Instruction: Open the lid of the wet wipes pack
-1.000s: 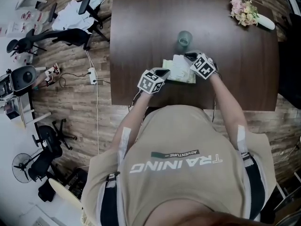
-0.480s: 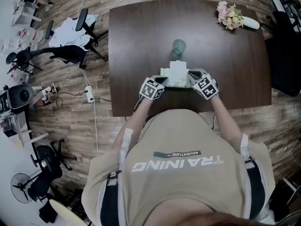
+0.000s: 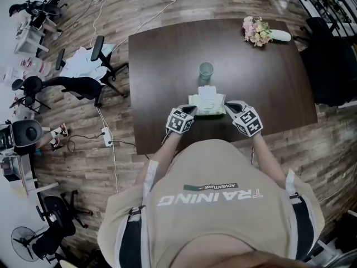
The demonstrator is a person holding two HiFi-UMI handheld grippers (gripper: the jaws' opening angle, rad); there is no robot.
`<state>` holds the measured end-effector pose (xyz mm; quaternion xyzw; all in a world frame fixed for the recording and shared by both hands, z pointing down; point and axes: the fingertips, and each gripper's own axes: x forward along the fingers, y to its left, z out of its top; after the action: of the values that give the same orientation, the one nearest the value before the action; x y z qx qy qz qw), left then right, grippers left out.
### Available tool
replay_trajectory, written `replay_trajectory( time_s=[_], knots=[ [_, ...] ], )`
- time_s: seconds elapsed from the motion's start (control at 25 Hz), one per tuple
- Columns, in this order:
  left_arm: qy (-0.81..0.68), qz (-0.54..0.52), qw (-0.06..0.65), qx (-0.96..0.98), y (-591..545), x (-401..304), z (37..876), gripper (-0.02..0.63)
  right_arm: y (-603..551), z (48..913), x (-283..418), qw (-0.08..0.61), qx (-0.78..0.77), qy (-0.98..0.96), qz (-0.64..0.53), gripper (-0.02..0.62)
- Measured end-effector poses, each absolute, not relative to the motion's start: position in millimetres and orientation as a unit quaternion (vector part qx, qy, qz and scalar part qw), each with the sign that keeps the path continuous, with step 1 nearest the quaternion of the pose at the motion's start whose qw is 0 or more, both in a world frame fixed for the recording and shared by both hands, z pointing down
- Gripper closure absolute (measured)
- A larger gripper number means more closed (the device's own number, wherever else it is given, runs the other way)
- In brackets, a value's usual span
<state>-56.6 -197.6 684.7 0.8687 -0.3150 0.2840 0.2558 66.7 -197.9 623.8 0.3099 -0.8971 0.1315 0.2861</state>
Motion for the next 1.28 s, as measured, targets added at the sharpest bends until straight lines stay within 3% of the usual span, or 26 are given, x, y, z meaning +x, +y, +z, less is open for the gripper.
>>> replay_trajectory(
  time_s=[0.36,0.96,1.28],
  knots=[
    [-0.349,0.211,0.275,0.871,-198,-80,635,0.597,-198,574,50,0.217,0.336,-0.908,0.129,0.581],
    [-0.369,0.076,0.182,0.908,-234,-95,477,0.597,-211,458,30,0.166,0.344,-0.923,0.054,0.581],
    [-0.383,0.059,0.09,0.917,-240,-102,401,0.597,-220,410,21,0.142,0.336,-0.931,-0.001,0.581]
  ],
)
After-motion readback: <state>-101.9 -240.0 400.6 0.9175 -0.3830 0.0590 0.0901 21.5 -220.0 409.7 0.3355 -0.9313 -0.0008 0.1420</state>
